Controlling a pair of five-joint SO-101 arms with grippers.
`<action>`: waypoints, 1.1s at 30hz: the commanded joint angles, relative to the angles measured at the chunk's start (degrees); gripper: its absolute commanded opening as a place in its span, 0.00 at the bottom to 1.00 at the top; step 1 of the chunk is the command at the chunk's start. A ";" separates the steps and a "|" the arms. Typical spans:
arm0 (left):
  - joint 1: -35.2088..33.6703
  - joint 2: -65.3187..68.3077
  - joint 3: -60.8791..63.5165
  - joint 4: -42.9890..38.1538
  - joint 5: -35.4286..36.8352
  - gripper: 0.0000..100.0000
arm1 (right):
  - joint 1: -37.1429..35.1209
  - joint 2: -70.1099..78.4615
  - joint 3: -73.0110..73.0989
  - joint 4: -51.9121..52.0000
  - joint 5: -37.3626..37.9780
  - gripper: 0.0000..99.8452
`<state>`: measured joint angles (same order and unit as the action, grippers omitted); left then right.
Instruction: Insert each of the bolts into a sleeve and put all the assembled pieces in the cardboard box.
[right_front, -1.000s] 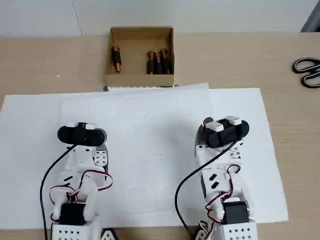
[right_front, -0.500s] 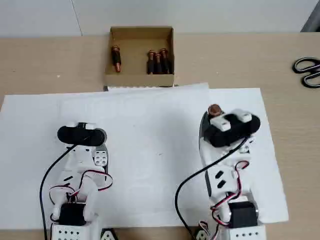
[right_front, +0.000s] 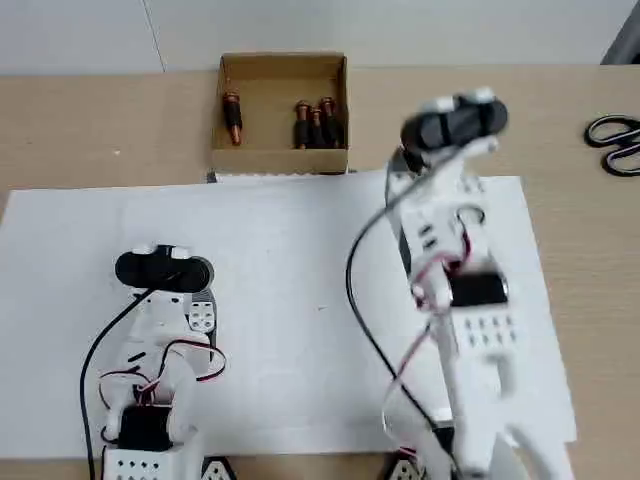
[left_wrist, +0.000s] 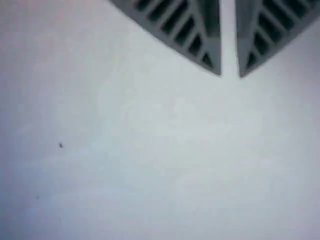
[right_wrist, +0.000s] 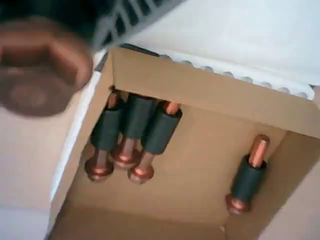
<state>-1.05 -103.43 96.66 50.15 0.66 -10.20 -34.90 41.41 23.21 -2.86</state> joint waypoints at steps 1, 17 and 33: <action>-0.18 -0.44 -0.31 0.18 0.00 0.01 | -1.19 11.65 -12.84 -2.15 -0.44 0.00; -0.18 -0.44 -0.31 0.18 0.00 0.01 | -7.78 55.69 -62.95 -1.54 0.00 0.00; -0.18 -0.44 -0.31 0.18 0.00 0.01 | -11.21 78.99 -81.58 -3.56 0.00 0.01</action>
<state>-1.05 -103.43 96.66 50.15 0.66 -21.36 44.13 -34.55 21.10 -2.86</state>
